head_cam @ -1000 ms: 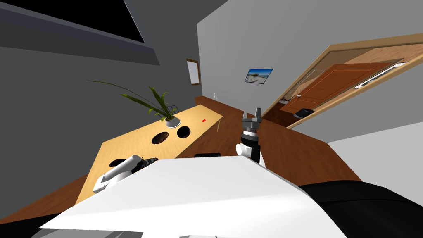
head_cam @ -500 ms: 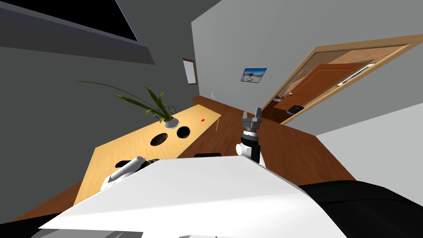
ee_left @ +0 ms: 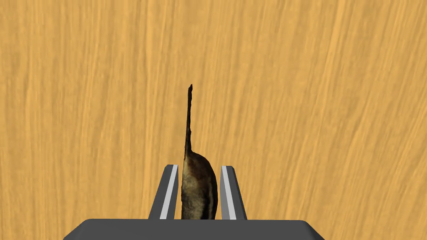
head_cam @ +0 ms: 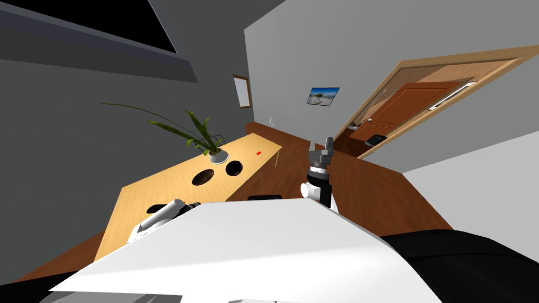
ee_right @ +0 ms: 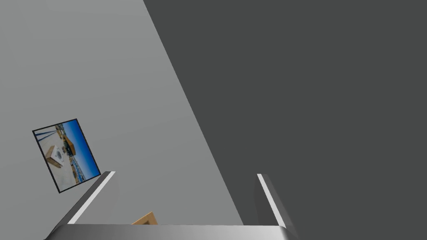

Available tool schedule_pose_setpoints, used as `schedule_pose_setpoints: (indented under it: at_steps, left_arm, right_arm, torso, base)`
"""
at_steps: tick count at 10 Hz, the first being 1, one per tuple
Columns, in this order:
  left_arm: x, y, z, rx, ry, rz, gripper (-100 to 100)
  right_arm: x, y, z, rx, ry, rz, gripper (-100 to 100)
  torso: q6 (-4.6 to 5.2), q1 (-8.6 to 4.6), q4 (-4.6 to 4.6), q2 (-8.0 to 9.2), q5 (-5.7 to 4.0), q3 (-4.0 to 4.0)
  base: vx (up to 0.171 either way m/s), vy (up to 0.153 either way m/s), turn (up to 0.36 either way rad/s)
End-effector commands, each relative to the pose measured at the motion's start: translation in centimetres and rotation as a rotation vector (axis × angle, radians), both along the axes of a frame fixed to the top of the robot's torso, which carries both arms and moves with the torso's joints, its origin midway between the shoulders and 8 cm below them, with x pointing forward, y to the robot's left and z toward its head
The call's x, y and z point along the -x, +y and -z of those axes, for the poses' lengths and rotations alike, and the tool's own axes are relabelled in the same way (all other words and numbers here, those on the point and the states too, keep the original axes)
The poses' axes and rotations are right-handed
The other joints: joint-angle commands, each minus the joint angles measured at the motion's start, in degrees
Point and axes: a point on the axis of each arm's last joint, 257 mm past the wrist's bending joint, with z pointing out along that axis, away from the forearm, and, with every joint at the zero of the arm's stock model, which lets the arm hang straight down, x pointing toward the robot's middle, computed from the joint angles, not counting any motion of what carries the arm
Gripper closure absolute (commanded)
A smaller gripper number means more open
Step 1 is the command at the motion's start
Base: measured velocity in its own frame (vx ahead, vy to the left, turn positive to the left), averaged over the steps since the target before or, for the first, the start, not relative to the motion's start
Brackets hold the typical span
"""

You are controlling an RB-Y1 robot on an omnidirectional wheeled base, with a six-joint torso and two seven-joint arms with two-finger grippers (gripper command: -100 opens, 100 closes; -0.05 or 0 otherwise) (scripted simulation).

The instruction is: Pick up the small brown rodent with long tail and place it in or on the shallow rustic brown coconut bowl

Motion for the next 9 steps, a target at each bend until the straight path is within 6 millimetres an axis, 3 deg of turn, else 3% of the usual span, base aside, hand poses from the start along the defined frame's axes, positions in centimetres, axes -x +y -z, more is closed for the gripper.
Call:
schedule_pose_setpoints:
  at_steps: [1, 2, 5, 6, 7, 9]
  left_arm:
    - [0.0, 0.0, 0.0, 0.0, 0.0, 0.0, 0]
    - [-0.4, 0.7, -1.0, 0.0, 0.0, 0.023, 100]
    - [-0.6, 1.1, -1.6, -0.002, -0.001, 0.039, 100]
    - [-0.6, 1.0, -1.7, 0.0, 0.0, 0.041, 0]
    - [-1.2, 2.3, -2.7, -0.005, -0.016, 0.009, 100]
    - [-1.9, 3.8, -3.9, -0.009, -0.037, -0.028, 100]
  right_arm:
    - [0.0, 0.0, 0.0, 0.0, 0.0, 0.0, 0]
    - [0.0, 0.0, 0.0, 0.0, 0.0, 0.0, 0]
    - [0.0, 0.0, 0.0, 0.0, 0.0, 0.0, 0]
    - [0.0, 0.0, 0.0, 0.0, 0.0, 0.0, 0]
    - [0.0, 0.0, 0.0, 0.0, 0.0, 0.0, 0]
    - [0.0, 0.0, 0.0, 0.0, 0.0, 0.0, 0]
  torso:
    - [0.0, 0.0, 0.0, 0.0, 0.0, 0.0]
    - [0.0, 0.0, 0.0, 0.0, 0.0, 0.0]
    - [-0.02, -0.34, -0.04, -0.2, -0.07, -0.11]
    - [0.01, -0.18, -0.03, -0.13, -0.04, -0.08]
    - [0.0, -0.07, -0.01, -0.07, -0.02, -0.04]
    - [0.14, 0.2, 0.1, 0.12, -0.03, 0.1]
  base:
    - [0.0, 0.0, 0.0]
    - [0.04, -0.056, 0.192]
    - [0.049, -0.072, 0.13]
    - [0.004, -0.008, -0.004]
    - [-0.035, 0.018, -0.221]
    - [-0.063, 0.062, -0.253]
